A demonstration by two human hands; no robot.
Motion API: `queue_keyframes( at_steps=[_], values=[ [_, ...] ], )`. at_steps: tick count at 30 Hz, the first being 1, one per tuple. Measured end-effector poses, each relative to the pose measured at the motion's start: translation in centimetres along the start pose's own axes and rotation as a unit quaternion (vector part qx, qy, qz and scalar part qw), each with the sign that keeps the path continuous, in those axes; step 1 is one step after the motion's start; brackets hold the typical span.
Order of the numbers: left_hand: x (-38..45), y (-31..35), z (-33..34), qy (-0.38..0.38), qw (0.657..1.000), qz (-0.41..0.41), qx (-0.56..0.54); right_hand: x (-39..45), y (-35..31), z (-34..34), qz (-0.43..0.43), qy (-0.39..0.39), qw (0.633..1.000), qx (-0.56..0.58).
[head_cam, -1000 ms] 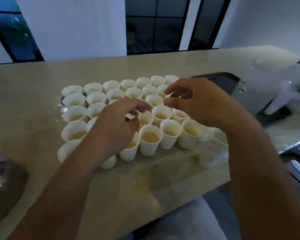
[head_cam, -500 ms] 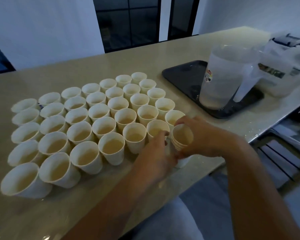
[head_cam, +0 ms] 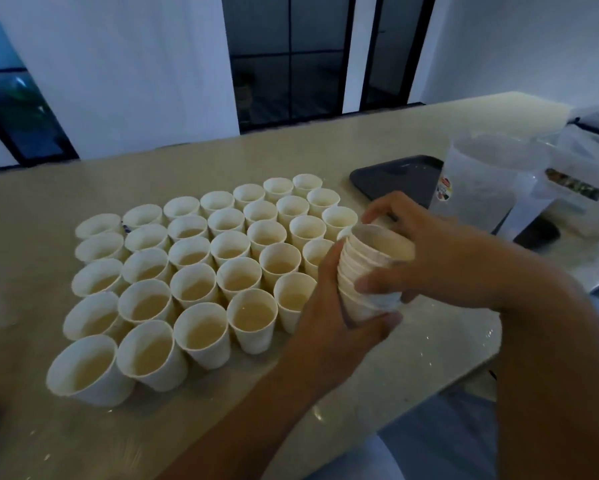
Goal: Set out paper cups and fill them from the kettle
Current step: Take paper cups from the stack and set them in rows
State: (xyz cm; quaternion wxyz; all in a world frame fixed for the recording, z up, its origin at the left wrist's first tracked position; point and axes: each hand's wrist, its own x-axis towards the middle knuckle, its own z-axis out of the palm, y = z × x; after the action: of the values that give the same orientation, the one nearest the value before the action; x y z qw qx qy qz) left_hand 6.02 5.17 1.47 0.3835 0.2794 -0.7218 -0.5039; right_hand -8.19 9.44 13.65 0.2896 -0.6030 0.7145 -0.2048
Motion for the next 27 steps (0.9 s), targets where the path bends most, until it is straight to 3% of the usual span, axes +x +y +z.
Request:
queue_keyframes(
  at_steps=[3, 8, 13, 17, 27],
  values=[
    [1.0, 1.9, -4.0, 0.102, 0.994, 0.041, -0.018, 1.8, -3.9, 0.2, -0.084, 0.017, 0.993, 0.083],
    [0.1, 4.3, -13.3, 0.226, 0.967, 0.072, 0.095, 5.5, -10.1, 3.5, -0.217, -0.003, 0.964, 0.156],
    [-4.2, 3.7, -21.0, 0.286, 0.942, 0.017, 0.176, 9.5, -14.7, 9.1, -0.293, 0.019, 0.955, 0.041],
    [-7.2, 2.6, -25.4, 0.322, 0.928, -0.014, 0.185, 11.8, -19.1, 13.0, -0.346, 0.006, 0.938, 0.018],
    [-10.8, -0.4, -32.6, 0.373, 0.915, -0.092, 0.123, 16.5, -27.5, 18.8, -0.387, -0.104, 0.912, -0.090]
  ],
)
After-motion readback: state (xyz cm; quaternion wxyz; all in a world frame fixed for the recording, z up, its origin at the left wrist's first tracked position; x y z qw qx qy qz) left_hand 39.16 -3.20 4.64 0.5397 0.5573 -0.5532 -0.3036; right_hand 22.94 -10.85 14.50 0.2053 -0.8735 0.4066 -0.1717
